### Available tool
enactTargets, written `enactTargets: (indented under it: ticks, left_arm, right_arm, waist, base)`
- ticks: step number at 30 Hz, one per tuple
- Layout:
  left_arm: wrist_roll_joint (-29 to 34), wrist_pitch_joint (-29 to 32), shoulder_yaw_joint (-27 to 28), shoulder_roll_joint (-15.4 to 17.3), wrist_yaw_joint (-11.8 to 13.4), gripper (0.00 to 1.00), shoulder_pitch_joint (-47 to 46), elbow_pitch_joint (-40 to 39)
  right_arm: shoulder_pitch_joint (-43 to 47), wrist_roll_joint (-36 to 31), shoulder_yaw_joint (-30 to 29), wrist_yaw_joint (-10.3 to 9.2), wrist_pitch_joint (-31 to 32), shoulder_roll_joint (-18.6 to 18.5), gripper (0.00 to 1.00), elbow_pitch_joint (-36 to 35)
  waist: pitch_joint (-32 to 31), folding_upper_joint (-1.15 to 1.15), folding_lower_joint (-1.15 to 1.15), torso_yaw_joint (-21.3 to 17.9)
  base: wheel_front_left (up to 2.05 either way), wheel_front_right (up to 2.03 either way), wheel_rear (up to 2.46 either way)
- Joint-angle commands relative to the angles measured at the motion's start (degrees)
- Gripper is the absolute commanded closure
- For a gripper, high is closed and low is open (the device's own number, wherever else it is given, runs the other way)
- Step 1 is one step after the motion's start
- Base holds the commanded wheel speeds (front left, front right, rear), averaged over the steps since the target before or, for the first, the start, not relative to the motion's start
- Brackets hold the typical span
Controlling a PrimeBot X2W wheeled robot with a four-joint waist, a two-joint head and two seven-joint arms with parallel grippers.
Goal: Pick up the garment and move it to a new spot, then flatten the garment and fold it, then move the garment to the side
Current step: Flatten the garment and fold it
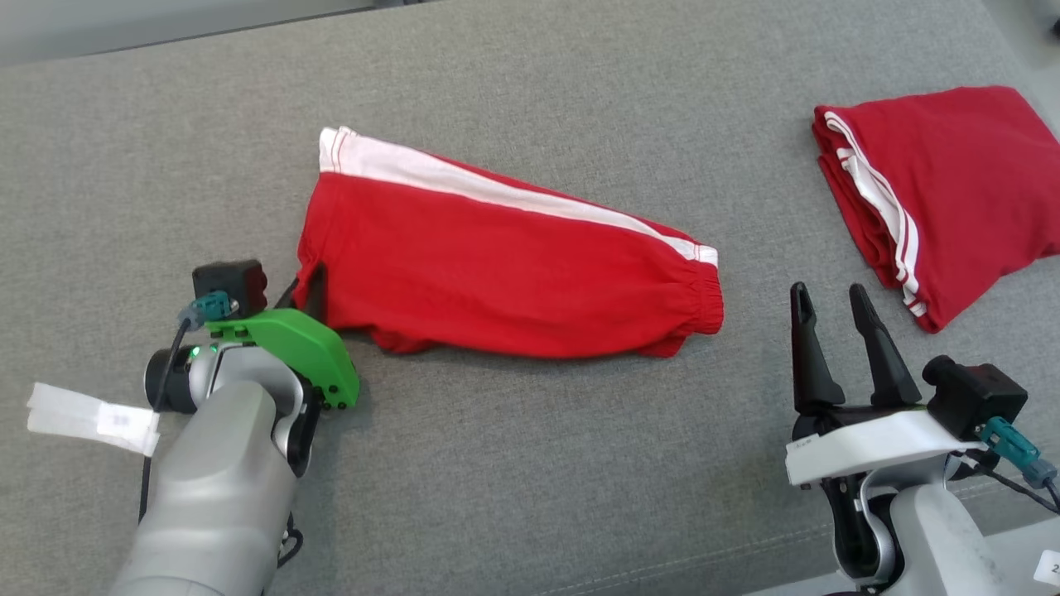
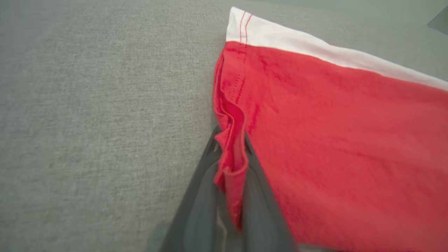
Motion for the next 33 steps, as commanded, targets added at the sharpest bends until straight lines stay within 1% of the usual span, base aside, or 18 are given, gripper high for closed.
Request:
enactTargets:
  ticks: [1,3,6,10,13,14,15,16,17,24,33]
  left_arm:
    - [-0.1,-0.4,0.6,0.2,0.9,1.00,2.2,-0.7]
    - [-0.2,-0.6,1.5,0.1,2.1,1.00,4.2,-3.0]
    - [0.7,-0.5,3.0,0.3,4.6,1.00,8.6,-7.8]
    - [2.1,-0.5,4.3,-0.2,6.8,1.00,14.0,-13.5]
    - [3.0,-0.5,5.0,-0.7,7.9,1.00,17.9,-17.1]
    - [3.0,-0.5,5.0,-0.7,7.9,1.00,17.9,-17.1]
    - [3.4,-0.5,5.2,-0.7,8.2,0.89,18.8,-18.4]
    - [3.7,-0.5,5.6,-0.8,8.6,0.38,19.6,-19.6]
    - [4.1,-0.5,5.9,-0.9,8.8,0.00,20.4,-20.6]
    - [7.1,-0.5,7.8,-1.7,9.0,0.00,24.4,-27.2]
    - [9.8,-0.5,8.7,-2.5,8.0,0.00,26.6,-30.2]
  right_arm:
    - [1.2,0.2,0.0,-0.06,-0.1,-0.1,0.00,0.5]
    - [2.2,-0.1,0.0,-0.06,-0.1,-0.1,0.00,1.1]
    - [3.5,-0.2,0.0,-0.06,-0.1,-0.1,0.00,1.9]
    - [4.3,-0.4,0.3,-0.06,-0.1,-0.1,0.00,2.8]
    - [4.1,-0.2,1.0,-0.06,-0.1,-0.1,0.00,3.4]
    - [4.1,-0.2,1.0,-0.06,-0.1,-0.1,0.00,3.4]
    - [3.9,-0.1,1.2,-0.06,-0.1,-0.1,0.00,3.5]
    - [3.5,0.0,1.5,-0.06,-0.1,-0.1,0.00,3.8]
    - [3.1,0.0,1.8,-0.06,-0.1,-0.1,0.00,3.8]
    - [0.5,0.0,4.5,-0.06,-0.1,-0.1,0.00,6.9]
    - [-3.4,-3.3,1.5,-0.06,-0.1,-0.1,0.00,19.8]
  waist:
    - [-3.5,0.00,0.00,2.5]
    - [-5.1,0.00,0.00,3.9]
    - [-6.6,0.00,0.00,6.0]
    - [-7.6,0.00,0.00,8.3]
    - [-7.7,0.00,0.00,9.7]
    - [-7.7,0.00,0.00,9.7]
    - [-7.6,0.00,0.00,10.1]
    - [-7.5,0.00,0.00,10.6]
    - [-7.4,0.00,0.00,11.0]
    - [-7.0,0.00,0.00,14.1]
    - [-6.1,0.00,0.00,18.0]
  base:
    - [0.00,0.00,0.00]
    - [0.00,0.00,0.00]
    - [0.00,0.00,0.00]
    - [0.00,0.00,0.00]
    - [0.00,0.00,0.00]
    - [0.00,0.00,0.00]
    - [0.00,0.00,0.00]
    - [0.00,0.00,0.00]
    - [0.00,0.00,0.00]
    - [0.00,0.00,0.00]
    - [0.00,0.00,0.00]
